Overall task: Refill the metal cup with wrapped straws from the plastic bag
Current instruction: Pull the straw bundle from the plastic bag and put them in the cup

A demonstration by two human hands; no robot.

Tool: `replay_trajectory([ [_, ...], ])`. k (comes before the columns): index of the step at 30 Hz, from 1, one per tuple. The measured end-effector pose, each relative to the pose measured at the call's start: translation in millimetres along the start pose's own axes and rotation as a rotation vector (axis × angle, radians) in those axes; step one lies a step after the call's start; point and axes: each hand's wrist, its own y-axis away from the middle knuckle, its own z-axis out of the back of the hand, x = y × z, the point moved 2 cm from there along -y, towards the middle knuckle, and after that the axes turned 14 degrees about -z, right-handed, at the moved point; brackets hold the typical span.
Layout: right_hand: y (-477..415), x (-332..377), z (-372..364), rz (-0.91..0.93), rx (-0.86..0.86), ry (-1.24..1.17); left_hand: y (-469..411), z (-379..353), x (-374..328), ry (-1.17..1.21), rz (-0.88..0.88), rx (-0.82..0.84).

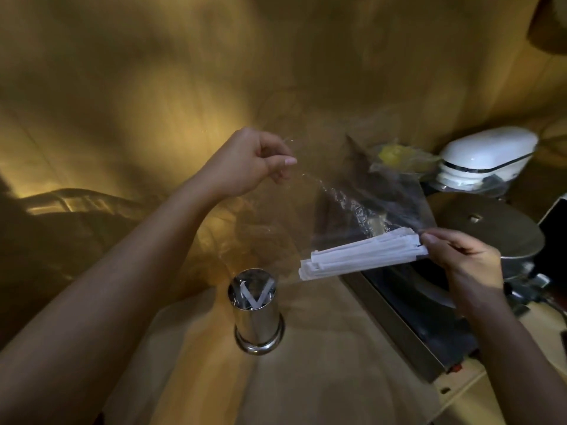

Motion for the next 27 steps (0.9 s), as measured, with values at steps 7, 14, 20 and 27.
replay_trajectory([
  [7,-0.3,1.7,-0.6,-0.024,0.037,0.022,2.9,3.0,7.2,0.042,0.004,-0.039],
  [14,-10.7,4.2,-18.9,0.105,0.153,0.085,31.6,9.0,28.1,0.042,0.066,-0.098],
  [20,-15.5,13.1,-44.9,0.157,0.235,0.19,60.2,21.1,46.9,0.04,0.171,-0.168],
  [27,-18.8,28.9,-79.0,0.25,0.307,0.271,94.9,28.6,64.7,0.142,0.268,-0.273],
])
